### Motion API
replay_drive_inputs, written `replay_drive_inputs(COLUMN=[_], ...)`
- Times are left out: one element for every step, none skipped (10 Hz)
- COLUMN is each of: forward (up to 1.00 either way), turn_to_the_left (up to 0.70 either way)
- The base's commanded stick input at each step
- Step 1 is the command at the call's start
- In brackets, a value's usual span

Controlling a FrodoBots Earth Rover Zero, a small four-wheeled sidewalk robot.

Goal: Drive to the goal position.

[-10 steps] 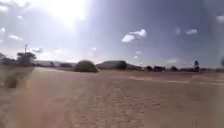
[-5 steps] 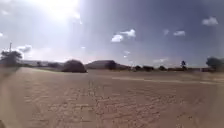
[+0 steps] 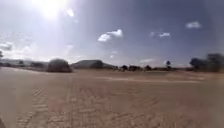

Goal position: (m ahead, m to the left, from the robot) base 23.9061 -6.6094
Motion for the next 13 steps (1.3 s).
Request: replay_drive_inputs(forward=[0.85, 0.85, 0.85, 0.85, 0.85, 0.85, 0.85, 0.85, 0.85, 0.85, 0.85, 0.85, 0.85], turn_to_the_left=[-0.34, -0.34, -0.34, -0.34, -0.34, -0.34, -0.34, -0.07, 0.00, 0.00, 0.00, 0.00, 0.00])
